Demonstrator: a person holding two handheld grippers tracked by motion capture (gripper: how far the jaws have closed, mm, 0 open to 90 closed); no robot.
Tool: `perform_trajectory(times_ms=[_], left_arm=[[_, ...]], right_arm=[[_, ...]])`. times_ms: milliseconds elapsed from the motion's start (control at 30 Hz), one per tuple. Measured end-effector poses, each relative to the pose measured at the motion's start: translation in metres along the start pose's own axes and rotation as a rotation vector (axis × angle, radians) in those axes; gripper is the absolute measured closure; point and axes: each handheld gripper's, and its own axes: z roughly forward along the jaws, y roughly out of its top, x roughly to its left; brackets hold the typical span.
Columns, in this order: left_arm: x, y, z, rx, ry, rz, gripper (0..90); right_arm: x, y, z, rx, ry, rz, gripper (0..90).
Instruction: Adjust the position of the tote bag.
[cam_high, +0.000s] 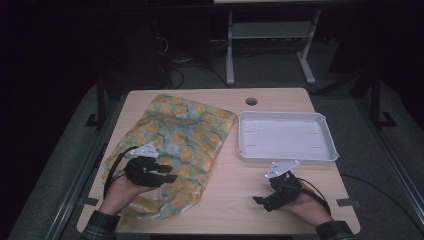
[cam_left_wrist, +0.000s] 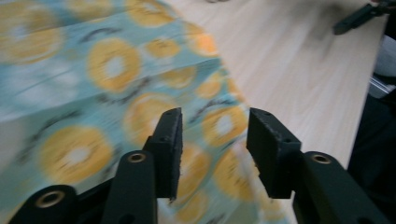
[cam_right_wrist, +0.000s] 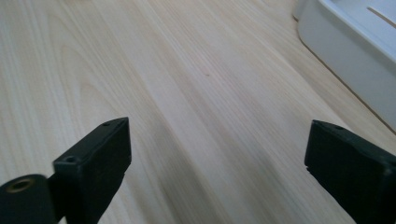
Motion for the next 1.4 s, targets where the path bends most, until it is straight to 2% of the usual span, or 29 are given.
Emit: perform_trajectory(times_ms=[33,133,233,267,300,400,500,567,667,733,767,867,900,1000,1067,1133,1167,1200,1233,1267,1300,1333,1367,1400], left_arm=[[0.000,0.000,0.000,0.000,0.000,0.000,52.5],[0.010,-0.010,-0.012,-0.006,0.047,-0.028,49.4],[0.018,-0.018,-0.023,-0.017,0.076,-0.043,48.0],[0.021,-0.022,-0.028,-0.024,0.085,-0.057,47.3],[0.023,-0.024,-0.031,-0.030,0.092,-0.065,47.3],[0.032,-0.033,-0.043,-0.051,0.116,-0.094,45.9],[0.040,-0.040,-0.052,-0.059,0.143,-0.112,44.7],[0.046,-0.045,-0.057,-0.067,0.163,-0.123,44.7],[0.056,-0.053,-0.065,-0.071,0.192,-0.147,44.4],[0.059,-0.055,-0.067,-0.074,0.197,-0.148,44.4],[0.061,-0.057,-0.070,-0.077,0.208,-0.154,44.4],[0.067,-0.063,-0.075,-0.097,0.233,-0.179,45.0],[0.071,-0.066,-0.078,-0.100,0.252,-0.185,45.7],[0.076,-0.069,-0.082,-0.102,0.274,-0.189,47.4],[0.080,-0.071,-0.085,-0.121,0.293,-0.204,54.0],[0.084,-0.072,-0.089,-0.134,0.309,-0.209,59.3],[0.087,-0.073,-0.091,-0.125,0.320,-0.203,63.3],[0.089,-0.074,-0.092,-0.144,0.329,-0.217,63.3],[0.092,-0.075,-0.094,-0.135,0.339,-0.213,67.2],[0.095,-0.076,-0.095,-0.139,0.350,-0.230,75.5],[0.098,-0.077,-0.095,-0.136,0.356,-0.234,75.5],[0.100,-0.078,-0.096,-0.135,0.357,-0.242,78.1],[0.102,-0.080,-0.096,-0.142,0.355,-0.251,81.8],[0.104,-0.080,-0.097,-0.131,0.357,-0.249,85.4]], right_arm=[[0.000,0.001,0.000,-0.003,0.002,-0.004,8.8],[0.002,0.006,0.001,-0.011,0.012,-0.014,13.3],[0.004,0.011,0.002,-0.014,0.022,-0.018,16.6],[0.007,0.015,0.004,-0.011,0.038,-0.022,22.5],[0.007,0.015,0.004,-0.011,0.038,-0.022,22.5],[0.010,0.021,0.006,-0.008,0.062,-0.027,32.5],[0.016,0.034,0.011,-0.003,0.088,-0.029,47.1],[0.017,0.037,0.013,0.000,0.096,-0.032,49.9],[0.022,0.052,0.024,0.009,0.127,-0.054,62.8],[0.024,0.056,0.027,0.018,0.130,-0.065,65.3],[0.026,0.060,0.031,0.025,0.129,-0.088,68.6],[0.031,0.072,0.040,0.016,0.143,-0.113,78.5],[0.035,0.081,0.045,0.004,0.156,-0.125,84.5],[0.040,0.089,0.052,0.002,0.159,-0.139,88.9],[0.048,0.100,0.062,-0.003,0.168,-0.165,89.2],[0.052,0.105,0.067,-0.009,0.173,-0.171,89.2],[0.054,0.108,0.071,-0.016,0.172,-0.181,89.1],[0.054,0.108,0.071,-0.016,0.172,-0.181,89.1],[0.055,0.111,0.074,-0.020,0.176,-0.182,89.2],[0.060,0.115,0.082,-0.022,0.183,-0.186,89.2],[0.060,0.115,0.082,-0.022,0.183,-0.186,89.2],[0.059,0.116,0.085,-0.024,0.184,-0.210,89.2],[0.063,0.118,0.088,-0.018,0.190,-0.190,89.2],[0.064,0.119,0.093,-0.018,0.189,-0.211,89.2]])
